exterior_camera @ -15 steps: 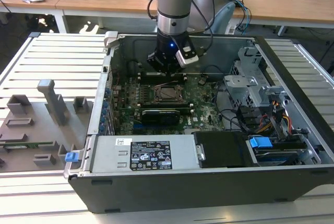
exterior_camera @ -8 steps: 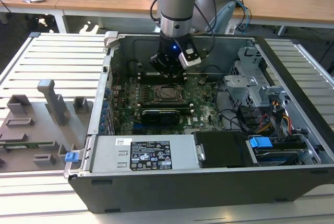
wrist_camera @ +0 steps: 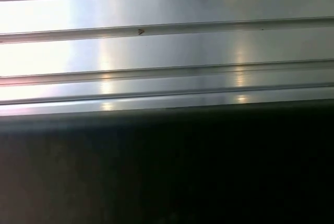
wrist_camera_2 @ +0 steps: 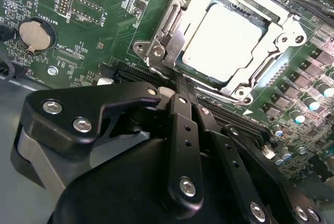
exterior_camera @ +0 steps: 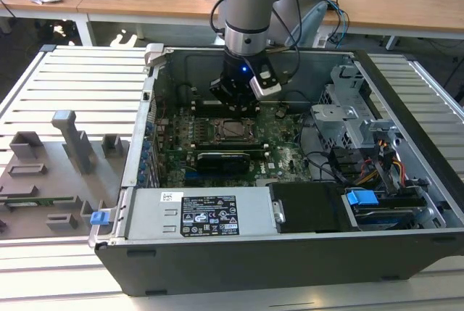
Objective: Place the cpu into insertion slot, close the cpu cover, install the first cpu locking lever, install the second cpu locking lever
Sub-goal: 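Install the first cpu locking lever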
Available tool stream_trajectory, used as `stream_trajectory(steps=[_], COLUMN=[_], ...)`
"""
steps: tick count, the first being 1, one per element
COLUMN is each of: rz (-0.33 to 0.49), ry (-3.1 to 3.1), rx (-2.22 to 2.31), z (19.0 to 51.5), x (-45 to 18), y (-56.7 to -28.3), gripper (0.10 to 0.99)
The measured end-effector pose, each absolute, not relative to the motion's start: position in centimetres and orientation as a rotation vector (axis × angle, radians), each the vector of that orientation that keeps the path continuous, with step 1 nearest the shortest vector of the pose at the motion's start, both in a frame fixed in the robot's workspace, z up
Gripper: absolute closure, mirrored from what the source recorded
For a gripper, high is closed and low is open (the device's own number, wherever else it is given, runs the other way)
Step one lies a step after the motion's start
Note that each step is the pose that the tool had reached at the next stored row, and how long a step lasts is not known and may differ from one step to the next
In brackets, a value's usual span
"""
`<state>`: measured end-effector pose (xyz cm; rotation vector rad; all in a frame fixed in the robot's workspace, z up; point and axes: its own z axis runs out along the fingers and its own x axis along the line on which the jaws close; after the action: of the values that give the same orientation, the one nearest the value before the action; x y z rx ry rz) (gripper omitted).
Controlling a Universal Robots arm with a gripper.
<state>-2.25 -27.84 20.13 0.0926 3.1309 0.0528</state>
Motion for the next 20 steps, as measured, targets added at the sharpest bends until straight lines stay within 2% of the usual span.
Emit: stream_trajectory(steps=[10,20], rz=[0.026,0.027], ry=[3.132,3.132], rx=[0.054,0.032], z=[21.1,21.1], x=[-2.0,-2.0], y=[-28.0,-31.3], gripper=[0.98,0.98])
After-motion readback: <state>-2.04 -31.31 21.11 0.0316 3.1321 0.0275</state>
